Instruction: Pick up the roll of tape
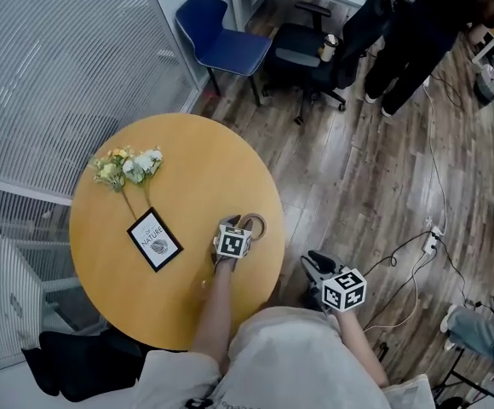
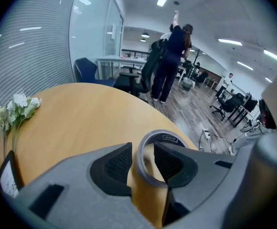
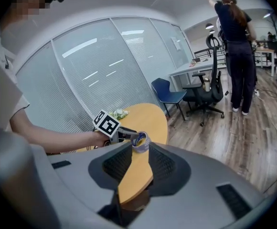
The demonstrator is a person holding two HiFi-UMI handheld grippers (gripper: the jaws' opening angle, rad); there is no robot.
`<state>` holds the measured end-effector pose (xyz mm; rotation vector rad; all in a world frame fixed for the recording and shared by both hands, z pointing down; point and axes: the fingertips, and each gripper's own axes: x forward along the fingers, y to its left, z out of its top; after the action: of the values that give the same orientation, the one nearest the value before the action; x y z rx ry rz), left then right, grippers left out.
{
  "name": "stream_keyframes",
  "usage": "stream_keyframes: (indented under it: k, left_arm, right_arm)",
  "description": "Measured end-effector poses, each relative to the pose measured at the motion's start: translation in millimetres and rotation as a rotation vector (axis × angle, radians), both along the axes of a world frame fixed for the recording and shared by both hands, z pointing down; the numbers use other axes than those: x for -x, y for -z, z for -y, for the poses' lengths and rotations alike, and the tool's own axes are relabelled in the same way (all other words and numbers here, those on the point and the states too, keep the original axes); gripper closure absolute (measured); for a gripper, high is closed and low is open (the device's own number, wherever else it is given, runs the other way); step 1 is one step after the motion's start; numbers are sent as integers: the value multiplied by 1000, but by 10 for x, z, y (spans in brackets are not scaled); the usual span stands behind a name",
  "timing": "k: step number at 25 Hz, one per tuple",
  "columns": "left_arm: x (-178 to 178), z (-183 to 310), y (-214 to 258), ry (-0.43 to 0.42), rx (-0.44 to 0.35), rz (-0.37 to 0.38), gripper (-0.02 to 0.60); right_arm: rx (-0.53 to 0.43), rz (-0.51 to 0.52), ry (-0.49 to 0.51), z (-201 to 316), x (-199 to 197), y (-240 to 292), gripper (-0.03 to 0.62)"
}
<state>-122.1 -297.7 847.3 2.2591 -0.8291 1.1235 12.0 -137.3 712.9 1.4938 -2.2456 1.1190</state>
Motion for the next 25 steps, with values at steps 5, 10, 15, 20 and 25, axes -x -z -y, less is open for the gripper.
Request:
stream_keyframes:
  k: [5, 10, 15, 20, 25]
  left_arm:
    - [-14, -27, -219, -48, 38, 45, 437]
    - [-32, -46, -280, -53, 60, 68, 437]
    - [-68, -99, -285, -75, 48, 84, 437]
    - [-133, -180, -273, -93, 48, 85, 446]
    - [-103, -216, -236, -59, 62, 75, 483]
  right_arm:
    - [5, -11, -57, -123, -144, -18, 490]
    - [8, -17, -105, -250, -330, 6, 490]
    - [8, -21, -133, -393, -422, -1, 490]
    - [0, -18, -144, -447, -501, 19, 490]
    - [-7, -13, -126, -431, -456, 44, 490]
